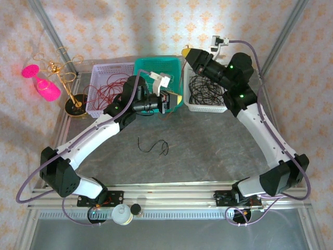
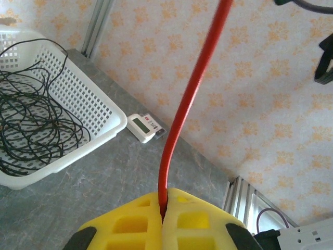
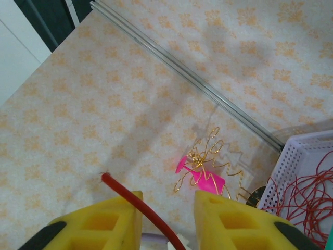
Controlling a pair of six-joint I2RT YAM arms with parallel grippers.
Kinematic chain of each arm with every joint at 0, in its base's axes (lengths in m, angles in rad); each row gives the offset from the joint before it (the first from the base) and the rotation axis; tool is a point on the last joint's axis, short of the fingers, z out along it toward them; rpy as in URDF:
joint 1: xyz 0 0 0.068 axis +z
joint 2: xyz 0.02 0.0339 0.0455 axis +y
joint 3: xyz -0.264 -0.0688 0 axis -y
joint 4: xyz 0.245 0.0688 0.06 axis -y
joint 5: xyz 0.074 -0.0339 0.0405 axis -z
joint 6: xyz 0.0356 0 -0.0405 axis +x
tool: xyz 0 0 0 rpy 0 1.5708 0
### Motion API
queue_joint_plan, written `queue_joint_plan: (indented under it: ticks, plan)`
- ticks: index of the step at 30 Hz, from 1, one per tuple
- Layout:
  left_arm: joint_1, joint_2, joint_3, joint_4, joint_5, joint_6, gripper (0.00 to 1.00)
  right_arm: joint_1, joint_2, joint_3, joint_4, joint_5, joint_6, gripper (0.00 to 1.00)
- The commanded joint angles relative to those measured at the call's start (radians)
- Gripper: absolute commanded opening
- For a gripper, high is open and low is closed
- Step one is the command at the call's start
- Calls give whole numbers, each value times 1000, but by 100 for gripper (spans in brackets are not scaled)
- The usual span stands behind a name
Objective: Untangle the cables
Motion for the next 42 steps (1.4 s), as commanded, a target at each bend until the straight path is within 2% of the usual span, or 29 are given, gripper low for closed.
queue_joint_plan:
  ticks: [1, 4, 8, 13, 14, 16, 17, 19, 22, 26, 28, 30, 32, 36, 42]
  plan:
    - [-8, -40, -16, -17, -13, 13, 0, 0, 11, 2, 83, 21, 45, 27]
    - [-8, -44, -32, -19, -17, 12, 0, 0, 15, 1, 89, 24, 62, 13]
    - [-9, -44, -63, -23, -29, 19, 0, 0, 23, -2, 121, 27, 116, 0]
    - [-9, -43, -113, -21, -53, 29, 0, -3, 30, -7, 173, 34, 200, 0]
    - [-9, -47, -116, -20, -64, 27, 0, -4, 28, -4, 161, 37, 193, 3]
    - [-6, -70, -112, -12, -107, 14, 0, -9, 15, 8, 99, 42, 120, 31]
    - [-3, -82, -107, -4, -125, 2, 0, -11, 5, 11, 66, 42, 73, 39]
    - [10, -113, -90, 23, -151, -28, 0, -21, -26, -10, -2, 42, -16, 46]
    - [36, -146, -72, 73, -164, -86, 0, -61, -98, -122, -6, 35, -54, 50]
    - [69, -174, -52, 128, -118, -149, 0, -146, -200, -313, 35, 58, 42, 51]
    - [74, -178, -34, 121, -91, -154, 0, -155, -224, -380, 33, 66, 70, 52]
    - [75, -177, -13, 111, -50, -154, 0, -146, -224, -427, 62, 8, 93, 54]
    - [76, -175, 7, 105, -15, -154, 0, -105, -212, -458, 86, -33, 105, 57]
    - [75, -171, 47, 112, 41, -155, 0, 34, -149, -469, 54, -14, 98, 66]
    - [76, -163, 93, 130, 84, -173, 0, 180, -52, -509, 201, 5, 175, 72]
